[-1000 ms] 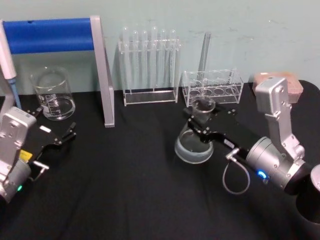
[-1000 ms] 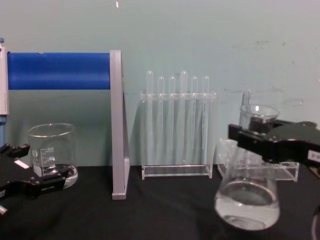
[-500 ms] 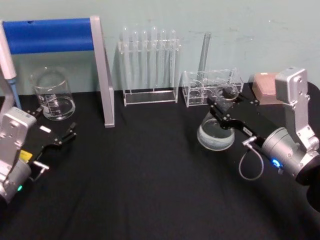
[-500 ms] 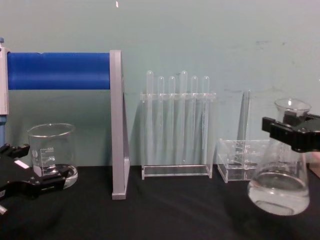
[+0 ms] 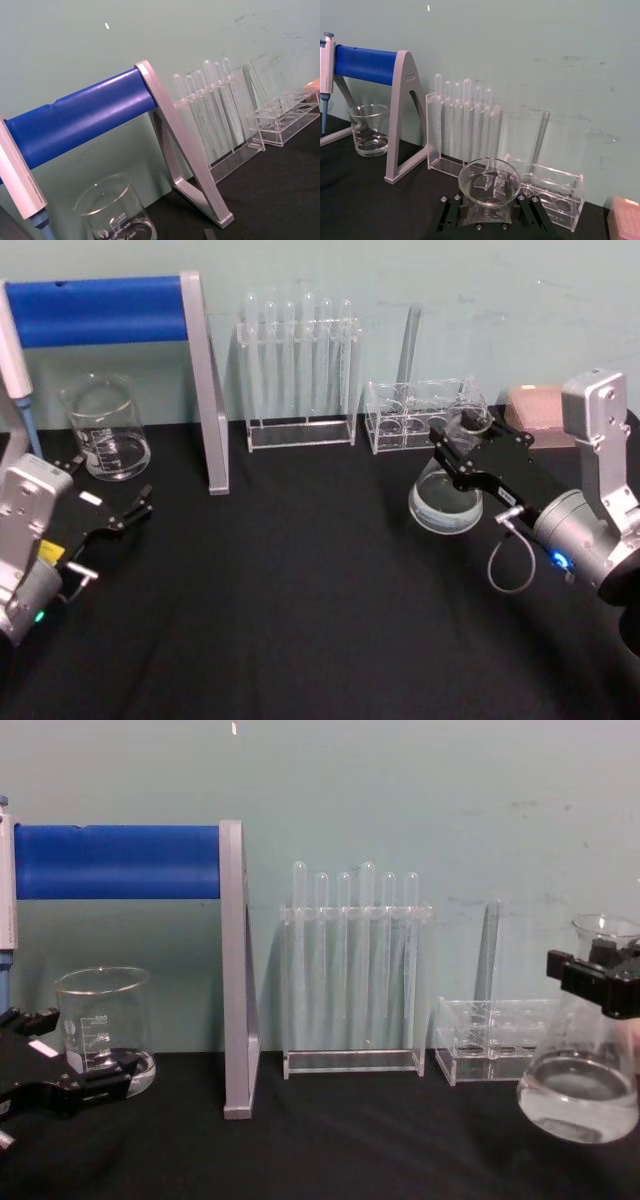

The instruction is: Grasp the erlenmeyer flask with one hand, shake it three times, then place it back.

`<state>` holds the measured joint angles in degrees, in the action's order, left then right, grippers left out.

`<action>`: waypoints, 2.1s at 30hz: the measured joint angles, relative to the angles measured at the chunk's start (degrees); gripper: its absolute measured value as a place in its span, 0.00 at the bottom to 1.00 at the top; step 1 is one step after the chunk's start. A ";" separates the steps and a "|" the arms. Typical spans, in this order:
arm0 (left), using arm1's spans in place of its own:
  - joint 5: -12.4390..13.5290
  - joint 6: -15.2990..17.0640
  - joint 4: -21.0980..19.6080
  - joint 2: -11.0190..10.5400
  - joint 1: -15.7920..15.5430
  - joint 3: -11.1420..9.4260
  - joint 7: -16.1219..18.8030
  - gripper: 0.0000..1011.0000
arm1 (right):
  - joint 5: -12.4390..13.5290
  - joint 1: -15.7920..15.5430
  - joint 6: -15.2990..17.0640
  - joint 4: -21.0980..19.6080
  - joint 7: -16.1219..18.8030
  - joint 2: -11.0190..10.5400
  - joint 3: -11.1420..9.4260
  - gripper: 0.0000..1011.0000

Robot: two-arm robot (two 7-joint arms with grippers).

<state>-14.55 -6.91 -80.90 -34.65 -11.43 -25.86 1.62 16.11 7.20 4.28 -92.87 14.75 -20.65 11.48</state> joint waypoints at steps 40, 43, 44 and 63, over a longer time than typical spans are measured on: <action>0.00 0.00 0.00 0.00 0.00 0.00 0.00 0.99 | 2.34 -3.45 0.03 -8.09 8.00 -2.37 9.63 0.44; 0.00 0.00 0.00 0.00 0.00 0.00 0.00 0.99 | 2.58 -3.53 -0.14 -8.44 8.26 -2.75 10.18 0.44; 0.00 0.00 0.00 0.00 0.00 0.00 0.00 0.99 | 2.63 -3.53 -0.18 -8.47 8.30 -2.81 10.24 0.44; 0.00 0.00 0.00 0.00 0.00 0.00 0.00 0.99 | 2.84 -1.56 -0.23 -5.13 4.48 -2.42 7.20 0.44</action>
<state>-14.55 -6.91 -80.90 -34.65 -11.43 -25.86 1.62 18.94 5.64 4.05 -98.00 19.23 -23.06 18.68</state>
